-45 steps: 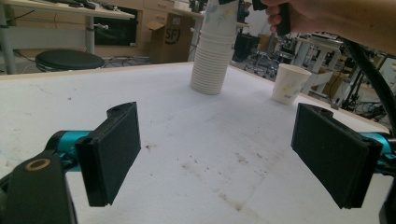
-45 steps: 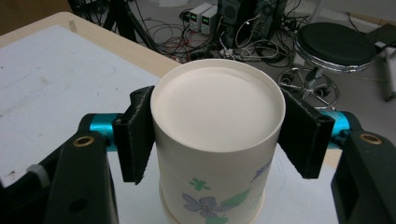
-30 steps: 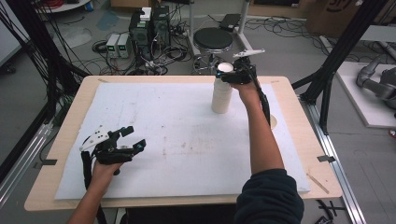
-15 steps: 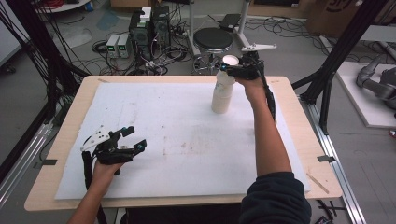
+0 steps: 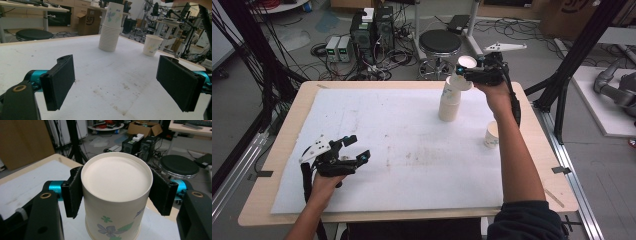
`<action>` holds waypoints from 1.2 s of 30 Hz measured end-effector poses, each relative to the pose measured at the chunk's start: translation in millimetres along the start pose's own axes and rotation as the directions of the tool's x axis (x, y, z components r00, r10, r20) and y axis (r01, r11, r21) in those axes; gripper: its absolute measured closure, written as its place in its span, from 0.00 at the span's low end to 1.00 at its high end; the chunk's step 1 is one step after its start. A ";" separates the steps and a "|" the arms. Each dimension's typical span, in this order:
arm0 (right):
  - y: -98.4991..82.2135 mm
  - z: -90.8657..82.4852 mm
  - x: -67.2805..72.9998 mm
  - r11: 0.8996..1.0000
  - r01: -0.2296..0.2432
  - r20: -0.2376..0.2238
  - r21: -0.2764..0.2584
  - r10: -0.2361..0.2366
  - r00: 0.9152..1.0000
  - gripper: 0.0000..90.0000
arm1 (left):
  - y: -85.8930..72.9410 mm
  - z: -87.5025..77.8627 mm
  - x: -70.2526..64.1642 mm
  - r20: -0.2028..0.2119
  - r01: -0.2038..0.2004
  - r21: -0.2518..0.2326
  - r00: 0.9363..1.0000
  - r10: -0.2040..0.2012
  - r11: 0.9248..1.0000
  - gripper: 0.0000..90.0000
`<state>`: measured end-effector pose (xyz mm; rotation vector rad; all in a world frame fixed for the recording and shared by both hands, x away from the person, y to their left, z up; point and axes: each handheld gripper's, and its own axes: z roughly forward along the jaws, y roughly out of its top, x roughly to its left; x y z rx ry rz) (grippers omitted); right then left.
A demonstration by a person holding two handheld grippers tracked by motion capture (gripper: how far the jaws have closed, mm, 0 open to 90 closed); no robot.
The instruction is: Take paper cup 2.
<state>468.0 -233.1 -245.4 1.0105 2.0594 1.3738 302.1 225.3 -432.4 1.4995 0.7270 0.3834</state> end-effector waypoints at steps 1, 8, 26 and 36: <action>-0.4 -3.7 1.8 1.000 0.002 -0.008 0.007 -0.002 1.000 0.39 | -0.1 0.4 -0.3 0.003 0.001 0.000 1.000 -0.001 1.000 0.17; -15.6 -27.7 12.0 1.000 0.006 -0.081 0.008 -0.006 0.997 0.39 | -0.7 2.8 -3.5 0.026 -0.002 0.006 1.000 0.002 1.000 0.17; -78.0 -63.3 43.7 0.997 0.070 -0.176 0.012 -0.067 0.982 0.40 | -2.3 8.9 -11.9 0.070 -0.007 0.014 0.998 0.006 1.000 0.17; -109.9 -66.6 58.6 0.997 0.081 -0.212 -0.002 -0.079 0.974 0.40 | -2.6 11.6 -16.6 0.083 -0.026 0.012 0.996 0.025 1.000 0.17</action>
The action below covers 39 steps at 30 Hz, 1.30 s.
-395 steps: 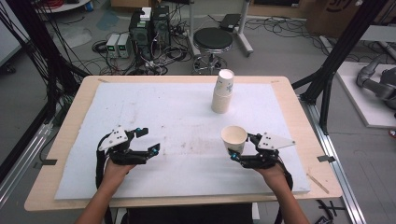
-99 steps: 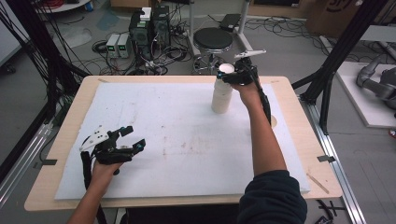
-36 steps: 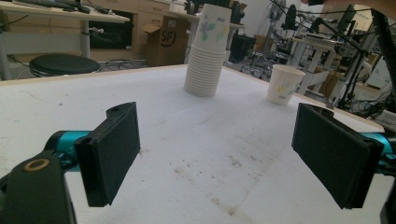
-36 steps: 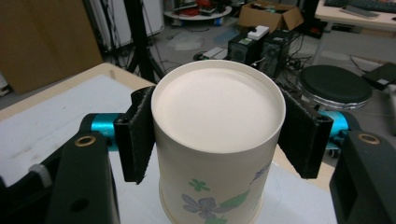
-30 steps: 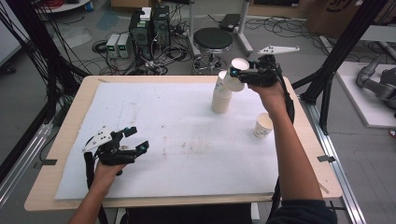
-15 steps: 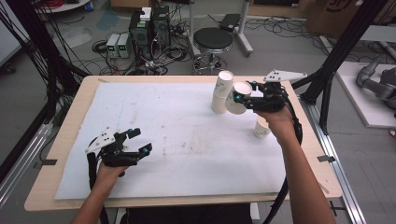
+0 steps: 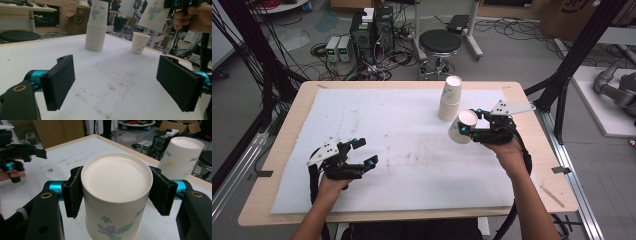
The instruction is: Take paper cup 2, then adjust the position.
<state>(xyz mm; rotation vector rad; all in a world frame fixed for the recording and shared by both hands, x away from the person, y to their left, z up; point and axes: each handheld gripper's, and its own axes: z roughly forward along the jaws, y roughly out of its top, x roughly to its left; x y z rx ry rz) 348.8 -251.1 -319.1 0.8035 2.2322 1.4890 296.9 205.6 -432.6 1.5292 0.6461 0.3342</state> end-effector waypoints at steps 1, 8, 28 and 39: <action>-3.6 0.5 2.0 1.000 0.001 -0.006 -0.002 -0.001 1.000 0.40 | -0.5 0.4 -0.5 0.002 -0.002 0.003 1.000 0.002 1.000 0.17; -22.6 5.5 9.2 1.000 -0.006 -0.047 -0.001 0.005 0.999 0.40 | -0.7 4.6 -2.7 0.012 -0.011 0.010 1.000 0.010 1.000 0.17; -38.2 21.9 32.2 1.000 0.010 -0.134 -0.026 -0.014 0.991 0.40 | -1.2 14.5 -9.6 0.075 -0.016 0.021 0.997 0.014 1.000 0.17; -40.3 35.8 45.0 0.999 0.032 -0.195 -0.031 -0.037 0.980 0.40 | 4.4 19.4 -22.1 0.114 -0.098 0.019 0.989 0.095 0.995 0.17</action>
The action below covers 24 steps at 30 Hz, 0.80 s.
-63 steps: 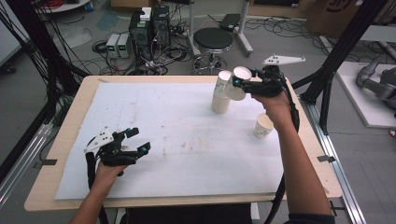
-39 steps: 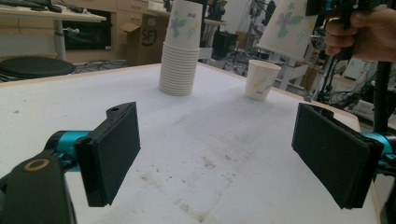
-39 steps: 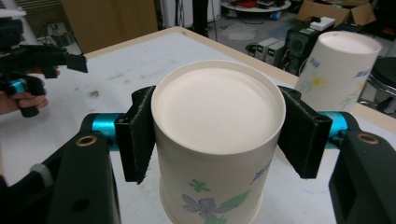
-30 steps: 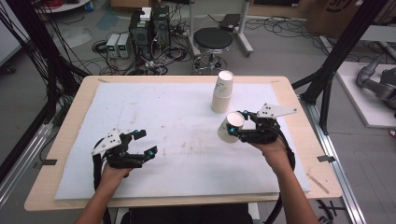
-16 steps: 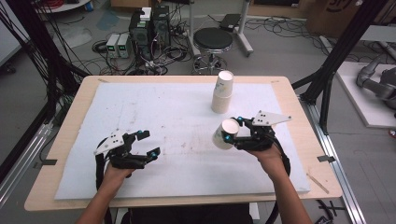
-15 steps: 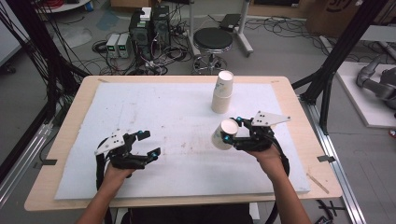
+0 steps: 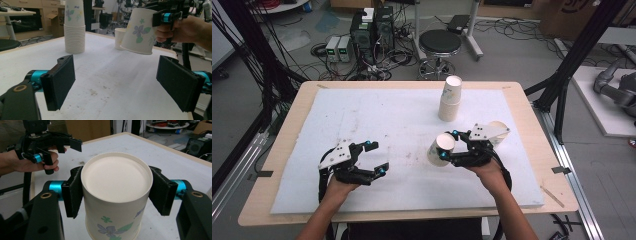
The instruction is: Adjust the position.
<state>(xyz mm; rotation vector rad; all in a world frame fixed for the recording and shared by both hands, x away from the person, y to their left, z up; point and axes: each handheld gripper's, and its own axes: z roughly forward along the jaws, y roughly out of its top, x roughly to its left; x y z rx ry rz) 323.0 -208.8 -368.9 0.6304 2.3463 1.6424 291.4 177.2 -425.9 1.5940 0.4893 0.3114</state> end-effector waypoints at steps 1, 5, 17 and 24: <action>-0.1 1.2 0.5 1.000 -0.001 -0.004 -0.003 0.001 1.000 0.40 | 0.7 0.4 -0.9 0.002 0.002 0.001 1.000 -0.002 1.000 0.17; 0.3 4.7 1.8 1.000 0.000 -0.020 -0.001 0.000 1.000 0.40 | 2.2 5.2 -6.1 0.026 0.017 0.003 1.000 -0.017 1.000 0.17; -0.8 17.0 10.7 1.000 0.012 -0.086 0.010 -0.011 0.996 0.40 | 7.3 40.0 -17.7 0.119 -0.002 0.043 0.993 -0.003 0.999 0.17; -1.3 18.5 12.7 1.000 0.012 -0.105 0.012 -0.011 0.994 0.40 | 9.1 59.0 -21.4 0.146 -0.011 0.059 0.989 0.002 0.998 0.17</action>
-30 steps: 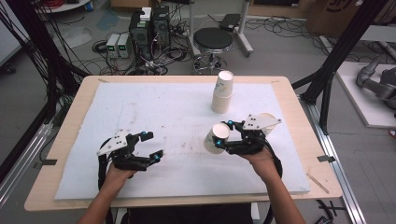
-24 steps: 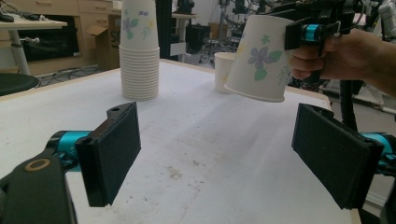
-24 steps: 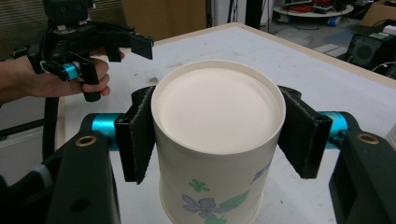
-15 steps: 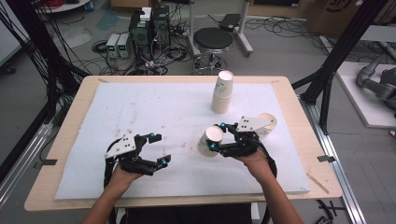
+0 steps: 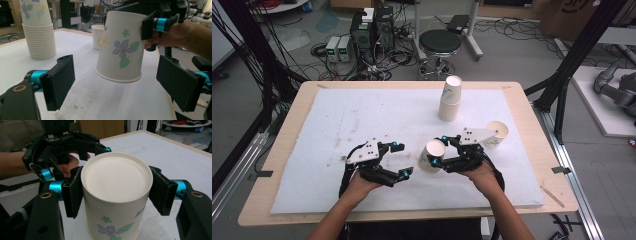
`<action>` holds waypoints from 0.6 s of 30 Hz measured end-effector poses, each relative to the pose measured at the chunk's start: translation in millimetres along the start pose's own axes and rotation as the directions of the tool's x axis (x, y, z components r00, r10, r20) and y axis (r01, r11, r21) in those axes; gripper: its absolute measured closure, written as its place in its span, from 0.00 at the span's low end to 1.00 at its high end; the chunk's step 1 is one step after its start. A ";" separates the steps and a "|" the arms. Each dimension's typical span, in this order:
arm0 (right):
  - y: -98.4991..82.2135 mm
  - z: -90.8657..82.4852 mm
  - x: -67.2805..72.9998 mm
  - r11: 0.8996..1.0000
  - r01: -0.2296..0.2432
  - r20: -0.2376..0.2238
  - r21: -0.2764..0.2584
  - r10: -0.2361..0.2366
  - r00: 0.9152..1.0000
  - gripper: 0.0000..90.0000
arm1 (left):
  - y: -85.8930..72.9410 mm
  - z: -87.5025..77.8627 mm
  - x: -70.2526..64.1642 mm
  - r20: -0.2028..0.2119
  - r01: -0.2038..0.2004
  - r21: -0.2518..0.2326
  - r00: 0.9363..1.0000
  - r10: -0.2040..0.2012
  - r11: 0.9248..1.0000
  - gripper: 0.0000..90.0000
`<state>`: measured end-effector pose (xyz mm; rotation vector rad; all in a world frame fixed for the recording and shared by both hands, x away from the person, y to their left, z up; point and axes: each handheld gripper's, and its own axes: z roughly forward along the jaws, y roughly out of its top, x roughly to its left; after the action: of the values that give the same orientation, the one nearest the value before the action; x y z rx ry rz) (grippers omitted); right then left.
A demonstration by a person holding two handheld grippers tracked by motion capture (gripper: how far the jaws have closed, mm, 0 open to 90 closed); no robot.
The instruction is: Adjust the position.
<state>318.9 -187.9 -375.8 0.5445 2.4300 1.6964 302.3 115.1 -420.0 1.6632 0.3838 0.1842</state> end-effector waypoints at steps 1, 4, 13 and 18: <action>0.0 0.3 0.2 1.000 0.002 -0.003 -0.001 -0.002 1.000 0.40 | 0.1 1.9 0.3 0.006 -0.001 0.006 1.000 0.001 1.000 0.17; 0.2 1.5 0.9 1.000 0.005 -0.008 -0.002 -0.005 1.000 0.40 | -0.1 8.8 -0.6 0.015 -0.006 0.020 1.000 0.006 1.000 0.17; 1.5 5.0 5.4 1.000 0.014 -0.039 -0.001 -0.014 0.999 0.40 | -0.9 30.0 -4.8 0.055 -0.024 0.055 0.998 0.021 0.998 0.17; 1.1 5.7 5.8 1.000 0.010 -0.049 0.003 -0.010 0.999 0.40 | -0.2 35.9 -4.9 0.068 -0.024 0.058 0.997 0.020 0.998 0.18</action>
<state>315.5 -180.4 -376.3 0.4961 2.4647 1.7225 309.9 79.9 -424.5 1.7279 0.3227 0.1342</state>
